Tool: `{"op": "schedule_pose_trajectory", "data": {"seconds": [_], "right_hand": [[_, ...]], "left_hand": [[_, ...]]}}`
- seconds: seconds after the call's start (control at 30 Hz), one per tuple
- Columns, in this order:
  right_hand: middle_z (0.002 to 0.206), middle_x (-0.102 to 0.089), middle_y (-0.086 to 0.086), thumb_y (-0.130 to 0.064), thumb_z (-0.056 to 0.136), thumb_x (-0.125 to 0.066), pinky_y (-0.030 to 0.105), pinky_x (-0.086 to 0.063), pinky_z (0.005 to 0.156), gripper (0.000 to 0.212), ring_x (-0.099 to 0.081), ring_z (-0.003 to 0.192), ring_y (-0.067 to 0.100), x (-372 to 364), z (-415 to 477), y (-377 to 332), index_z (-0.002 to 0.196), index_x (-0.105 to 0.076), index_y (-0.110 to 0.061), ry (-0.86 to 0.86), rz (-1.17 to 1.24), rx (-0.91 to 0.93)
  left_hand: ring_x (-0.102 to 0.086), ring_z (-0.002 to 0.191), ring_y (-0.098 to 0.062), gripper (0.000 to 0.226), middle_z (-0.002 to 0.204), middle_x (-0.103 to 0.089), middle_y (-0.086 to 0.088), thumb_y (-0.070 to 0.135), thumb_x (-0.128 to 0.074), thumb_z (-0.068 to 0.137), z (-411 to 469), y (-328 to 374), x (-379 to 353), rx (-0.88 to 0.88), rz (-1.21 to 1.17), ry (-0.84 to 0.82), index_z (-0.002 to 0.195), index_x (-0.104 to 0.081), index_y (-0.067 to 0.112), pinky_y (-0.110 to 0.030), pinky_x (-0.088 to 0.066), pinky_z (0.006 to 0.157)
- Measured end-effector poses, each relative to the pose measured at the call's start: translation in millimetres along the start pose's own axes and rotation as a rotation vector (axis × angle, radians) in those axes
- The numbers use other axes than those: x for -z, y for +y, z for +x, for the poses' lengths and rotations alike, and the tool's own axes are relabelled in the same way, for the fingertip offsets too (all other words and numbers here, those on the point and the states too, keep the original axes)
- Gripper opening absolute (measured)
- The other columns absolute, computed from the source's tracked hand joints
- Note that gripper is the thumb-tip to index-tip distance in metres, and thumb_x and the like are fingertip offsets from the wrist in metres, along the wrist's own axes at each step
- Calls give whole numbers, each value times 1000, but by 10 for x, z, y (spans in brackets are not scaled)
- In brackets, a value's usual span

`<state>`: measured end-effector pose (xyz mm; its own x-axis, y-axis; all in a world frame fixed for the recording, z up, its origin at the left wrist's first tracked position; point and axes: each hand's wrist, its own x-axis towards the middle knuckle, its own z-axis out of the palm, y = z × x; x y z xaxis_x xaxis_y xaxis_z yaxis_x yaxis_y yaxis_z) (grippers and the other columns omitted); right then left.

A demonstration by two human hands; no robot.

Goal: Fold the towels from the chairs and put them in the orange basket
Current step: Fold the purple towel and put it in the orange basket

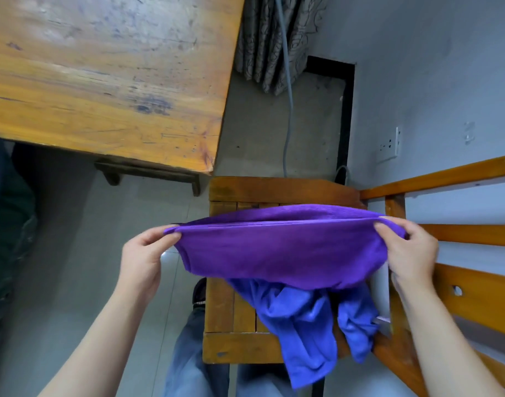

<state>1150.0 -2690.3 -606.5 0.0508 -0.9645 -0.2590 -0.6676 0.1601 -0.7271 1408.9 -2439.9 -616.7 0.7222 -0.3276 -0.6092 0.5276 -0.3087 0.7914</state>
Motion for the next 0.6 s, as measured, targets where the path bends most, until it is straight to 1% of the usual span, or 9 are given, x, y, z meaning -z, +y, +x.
{"op": "schedule_pose_trajectory", "data": {"seconds": [0.07,0.13,0.2,0.27,0.37,0.43,0.47,0.53,0.6], "right_hand": [[81,-71,-8,-2,78,-69,27,-53,81,38,-62,84,8,187,-118,-167,67,-71,-38,15,127,47],[72,-69,-24,0,80,-67,11,-52,70,49,-62,78,-3,328,-219,-375,67,-70,-48,9,238,75],[73,-67,-30,-6,80,-67,7,-50,67,45,-62,76,-8,473,-301,-566,69,-70,-50,34,313,141],[78,-67,-26,-5,79,-68,7,-49,74,47,-61,79,-7,650,-382,-721,79,-68,-53,42,270,262],[92,-56,-10,5,80,-64,5,-42,84,65,-53,88,-1,842,-483,-658,109,-53,-52,-1,-54,489],[90,-57,8,0,80,-57,26,-42,82,48,-47,92,19,825,-586,-478,121,-58,-24,-48,-387,692],[84,-58,13,-8,79,-50,36,-42,77,39,-42,89,23,778,-652,-333,115,-64,-11,-56,-557,750],[73,-59,13,-18,71,-43,38,-43,64,39,-37,81,23,659,-788,53,90,-72,-4,-84,-746,731],[68,-59,13,-13,63,-60,37,-46,57,20,-40,77,25,539,-939,428,76,-72,-5,-72,-856,619]], "left_hand": [[-65,75,-5,47,69,-72,8,-13,-55,80,-181,176,59,-127,21,-46,64,-76,26,-15,-52,73],[-66,78,-3,50,73,-73,10,-15,-54,79,-331,355,99,-242,20,-89,67,-76,29,-14,-52,75],[-64,81,-3,42,77,-72,12,-13,-57,77,-470,521,152,-368,30,-112,72,-76,25,-14,-51,78],[-62,83,-1,24,82,-70,16,-1,-68,75,-596,636,234,-502,87,-104,82,-73,21,-13,-49,80],[-55,91,-2,26,92,-64,22,27,-59,72,-651,622,392,-759,464,-18,97,-66,28,-15,-43,86],[-49,87,-14,36,89,-63,10,24,-50,72,-608,417,483,-951,819,1,106,-64,18,-26,-39,80],[-47,83,-21,37,83,-63,-2,22,-48,72,-583,258,508,-1003,958,14,106,-61,19,-32,-38,73],[-46,77,-28,29,75,-61,-11,20,-45,69,-578,-144,534,-986,1119,50,97,-54,24,-35,-39,62],[-44,76,-27,22,75,-60,-11,20,-43,66,-629,-555,538,-883,1185,56,87,-49,25,-35,-42,57]]}}
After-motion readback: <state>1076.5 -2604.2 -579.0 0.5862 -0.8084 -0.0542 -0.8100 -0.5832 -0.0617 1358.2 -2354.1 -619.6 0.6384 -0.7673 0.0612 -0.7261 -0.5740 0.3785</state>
